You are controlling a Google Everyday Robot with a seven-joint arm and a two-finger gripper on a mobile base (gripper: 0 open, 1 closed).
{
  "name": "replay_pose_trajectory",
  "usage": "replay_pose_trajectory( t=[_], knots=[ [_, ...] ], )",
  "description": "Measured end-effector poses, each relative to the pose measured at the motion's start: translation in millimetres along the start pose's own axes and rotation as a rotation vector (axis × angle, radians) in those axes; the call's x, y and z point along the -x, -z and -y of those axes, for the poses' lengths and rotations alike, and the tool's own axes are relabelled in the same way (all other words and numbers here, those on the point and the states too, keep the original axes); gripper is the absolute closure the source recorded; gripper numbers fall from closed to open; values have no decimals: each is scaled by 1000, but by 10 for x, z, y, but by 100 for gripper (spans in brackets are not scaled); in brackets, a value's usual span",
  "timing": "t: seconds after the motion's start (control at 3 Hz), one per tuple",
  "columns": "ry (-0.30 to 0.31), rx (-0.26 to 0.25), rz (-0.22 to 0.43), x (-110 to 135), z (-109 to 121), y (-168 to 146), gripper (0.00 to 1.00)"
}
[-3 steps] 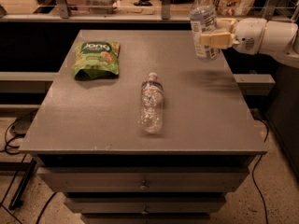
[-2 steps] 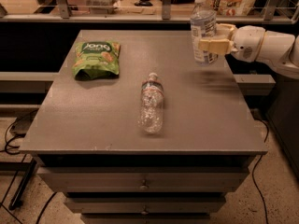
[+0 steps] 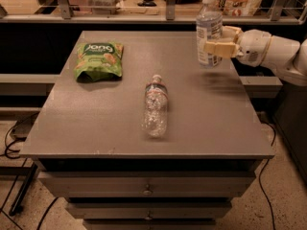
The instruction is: Place blue plastic bottle upright
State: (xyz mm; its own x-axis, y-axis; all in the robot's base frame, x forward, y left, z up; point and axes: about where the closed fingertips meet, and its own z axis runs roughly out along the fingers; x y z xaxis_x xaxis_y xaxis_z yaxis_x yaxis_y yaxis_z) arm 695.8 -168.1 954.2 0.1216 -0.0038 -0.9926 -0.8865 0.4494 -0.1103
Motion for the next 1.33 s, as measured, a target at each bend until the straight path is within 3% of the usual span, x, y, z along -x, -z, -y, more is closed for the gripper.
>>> replay_pose_trajectory(
  t=[0.33,1.33],
  knots=[
    [-9,11,96,11,19,56,100],
    [3,-22,151,-111,43,234,100]
  ],
)
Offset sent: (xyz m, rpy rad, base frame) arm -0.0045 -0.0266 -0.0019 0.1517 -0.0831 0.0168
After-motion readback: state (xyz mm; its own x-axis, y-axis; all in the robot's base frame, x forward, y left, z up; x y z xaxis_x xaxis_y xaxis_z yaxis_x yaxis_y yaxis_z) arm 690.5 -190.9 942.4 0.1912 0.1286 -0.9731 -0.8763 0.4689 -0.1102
